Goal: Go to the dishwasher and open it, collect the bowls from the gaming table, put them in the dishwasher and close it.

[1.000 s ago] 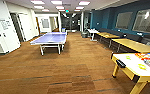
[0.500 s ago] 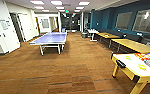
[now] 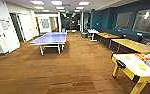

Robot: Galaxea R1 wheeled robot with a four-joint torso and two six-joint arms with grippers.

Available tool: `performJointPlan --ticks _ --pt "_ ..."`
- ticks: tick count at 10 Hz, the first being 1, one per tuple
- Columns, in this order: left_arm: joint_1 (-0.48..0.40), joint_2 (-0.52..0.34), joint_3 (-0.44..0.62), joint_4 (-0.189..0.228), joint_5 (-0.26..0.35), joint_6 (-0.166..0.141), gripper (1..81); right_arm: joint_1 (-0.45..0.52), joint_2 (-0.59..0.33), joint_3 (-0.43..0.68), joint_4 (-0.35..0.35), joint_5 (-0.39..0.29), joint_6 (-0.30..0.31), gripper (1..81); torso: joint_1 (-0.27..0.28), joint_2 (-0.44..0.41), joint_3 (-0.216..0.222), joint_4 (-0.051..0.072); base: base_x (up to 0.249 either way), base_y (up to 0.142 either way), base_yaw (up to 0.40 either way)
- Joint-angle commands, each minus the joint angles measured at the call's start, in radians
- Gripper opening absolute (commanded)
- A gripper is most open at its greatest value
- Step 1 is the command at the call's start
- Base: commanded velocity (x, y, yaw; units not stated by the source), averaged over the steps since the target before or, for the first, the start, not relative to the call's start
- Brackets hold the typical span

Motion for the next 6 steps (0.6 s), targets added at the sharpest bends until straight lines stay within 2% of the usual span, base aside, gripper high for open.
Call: performJointPlan --ticks 1,3,6 --pt "-0.036 -0.01 0.004 0.008 0.052 -0.003 81.1 0.039 -0.001 0.006 -0.003 -0.061 -0.001 81.1 0.0 0.0 0.0 0.0 0.0 0.0 0.0" --pt "-0.034 -0.01 0.006 0.014 0.052 -0.001 81.1 0.037 -0.003 0.006 -0.003 -0.061 -0.001 81.1 0.0 0.0 0.0 0.0 0.0 0.0 -0.074" --pt "-0.034 -0.006 0.012 0.026 0.061 -0.001 81.1 0.037 -0.004 0.006 -0.002 -0.061 -0.001 81.1 0.0 0.0 0.0 0.0 0.0 0.0 -0.362"
